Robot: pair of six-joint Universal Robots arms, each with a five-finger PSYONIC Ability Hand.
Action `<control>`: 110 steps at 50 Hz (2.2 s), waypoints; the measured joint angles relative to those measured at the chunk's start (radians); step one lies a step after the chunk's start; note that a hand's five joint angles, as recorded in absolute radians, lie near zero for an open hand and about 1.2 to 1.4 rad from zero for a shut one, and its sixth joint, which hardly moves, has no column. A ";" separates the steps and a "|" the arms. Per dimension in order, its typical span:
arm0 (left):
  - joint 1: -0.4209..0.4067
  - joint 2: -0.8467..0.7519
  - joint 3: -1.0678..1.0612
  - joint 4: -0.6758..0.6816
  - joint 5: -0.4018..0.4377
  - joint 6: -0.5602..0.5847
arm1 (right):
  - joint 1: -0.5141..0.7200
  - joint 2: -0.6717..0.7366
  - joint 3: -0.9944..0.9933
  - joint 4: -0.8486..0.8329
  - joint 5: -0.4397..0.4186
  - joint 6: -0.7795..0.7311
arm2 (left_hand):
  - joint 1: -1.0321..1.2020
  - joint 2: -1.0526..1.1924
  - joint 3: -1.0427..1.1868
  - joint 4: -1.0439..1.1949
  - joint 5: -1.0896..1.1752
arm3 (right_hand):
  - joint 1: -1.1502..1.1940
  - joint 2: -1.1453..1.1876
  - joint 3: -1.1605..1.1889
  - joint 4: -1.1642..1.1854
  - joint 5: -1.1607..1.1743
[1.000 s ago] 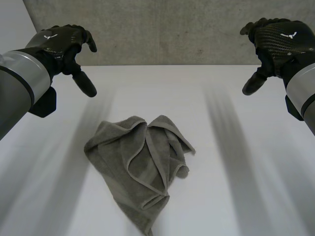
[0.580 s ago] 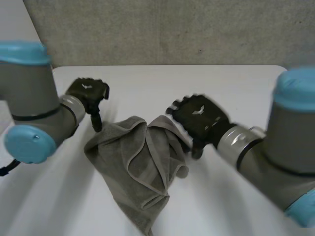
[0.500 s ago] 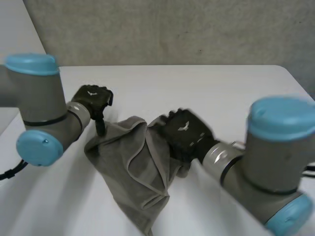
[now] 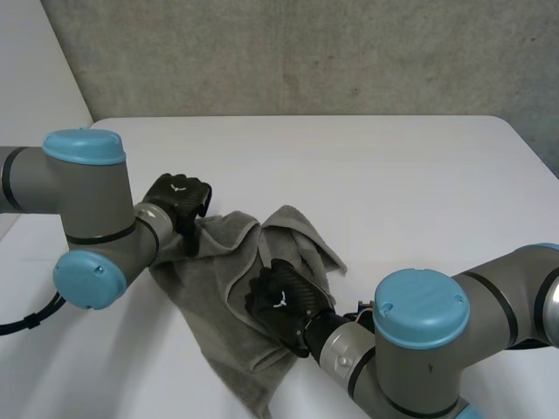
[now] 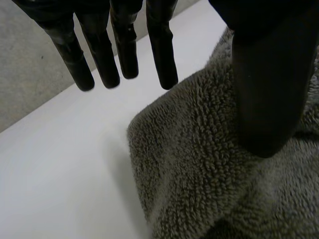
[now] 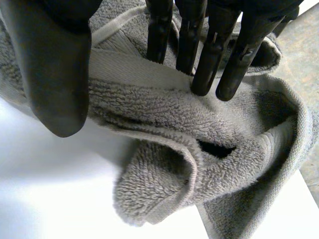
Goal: Fold the towel.
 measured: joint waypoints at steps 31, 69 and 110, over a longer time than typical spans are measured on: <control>0.025 0.001 0.039 -0.068 -0.015 0.181 | -0.011 0.065 -0.113 -0.109 -0.005 -0.107 | 0.769 0.833 0.849 0.889 0.789 | 0.758 0.757 0.778 0.791 0.762; 0.079 0.204 -0.273 0.393 0.030 -0.075 | -0.349 -0.029 -0.399 0.135 -0.111 0.232 | 0.774 0.867 0.875 0.894 0.822 | 0.761 0.769 0.786 0.792 0.762; 0.144 0.345 -0.586 0.312 0.092 -0.003 | -0.426 -0.181 0.046 0.136 -0.072 0.161 | 0.105 0.126 0.128 0.136 0.095 | 0.204 0.231 0.213 0.222 0.194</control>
